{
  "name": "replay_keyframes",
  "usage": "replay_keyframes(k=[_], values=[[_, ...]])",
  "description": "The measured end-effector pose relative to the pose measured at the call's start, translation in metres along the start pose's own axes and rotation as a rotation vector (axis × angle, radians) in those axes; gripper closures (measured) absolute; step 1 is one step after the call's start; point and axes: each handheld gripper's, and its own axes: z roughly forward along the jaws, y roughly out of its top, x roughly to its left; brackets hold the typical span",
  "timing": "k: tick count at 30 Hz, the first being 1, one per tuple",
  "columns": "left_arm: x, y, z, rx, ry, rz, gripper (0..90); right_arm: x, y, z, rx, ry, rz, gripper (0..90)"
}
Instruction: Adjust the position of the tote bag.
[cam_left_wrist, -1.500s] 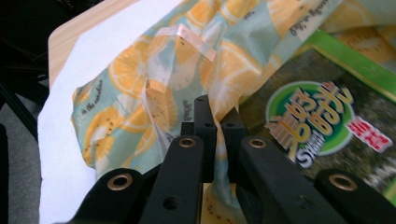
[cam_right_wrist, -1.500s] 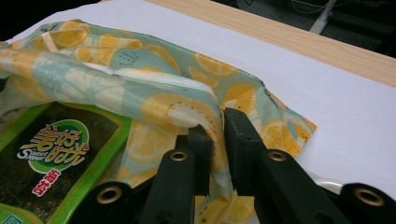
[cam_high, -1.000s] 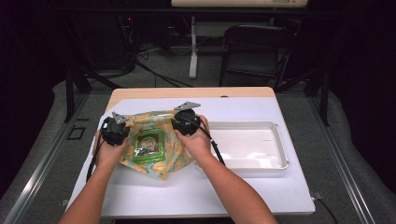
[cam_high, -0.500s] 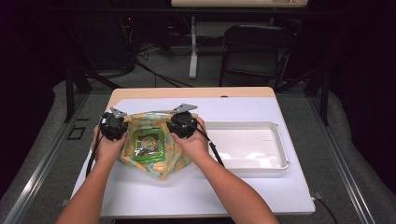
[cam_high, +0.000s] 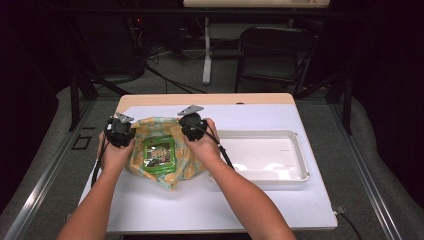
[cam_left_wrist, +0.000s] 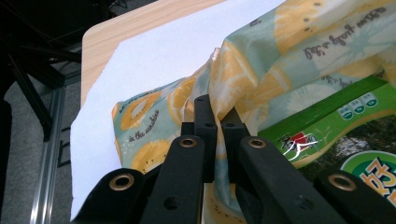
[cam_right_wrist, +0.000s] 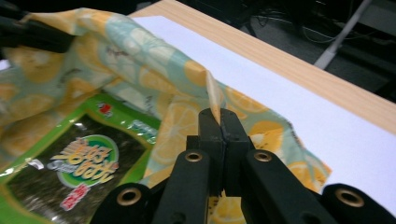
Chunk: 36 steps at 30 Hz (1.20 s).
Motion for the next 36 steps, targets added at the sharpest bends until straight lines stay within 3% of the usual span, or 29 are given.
replay_keyframes(k=[6, 16, 18, 25, 30, 36], values=[[0.005, 0.002, 0.006, 0.014, 0.006, -0.019, 90.0, -0.007, 0.009, 0.012, 0.029, -0.041, -0.014, 90.0], [0.002, 0.006, 0.022, 0.057, 0.014, -0.023, 90.0, -0.021, 0.005, 0.036, 0.105, -0.059, 0.027, 89.2], [0.003, 0.005, 0.027, 0.066, 0.007, -0.030, 90.0, -0.022, 0.003, 0.040, 0.116, -0.059, 0.043, 88.8], [0.001, 0.003, 0.036, 0.101, 0.002, -0.026, 89.8, -0.024, -0.001, 0.048, 0.160, -0.080, 0.029, 88.1], [0.003, 0.000, 0.042, 0.125, -0.019, -0.066, 89.6, -0.024, -0.005, 0.053, 0.170, -0.073, 0.048, 87.1], [0.004, -0.003, 0.045, 0.157, -0.030, -0.070, 89.7, -0.021, -0.008, 0.057, 0.185, -0.068, 0.049, 86.9]])
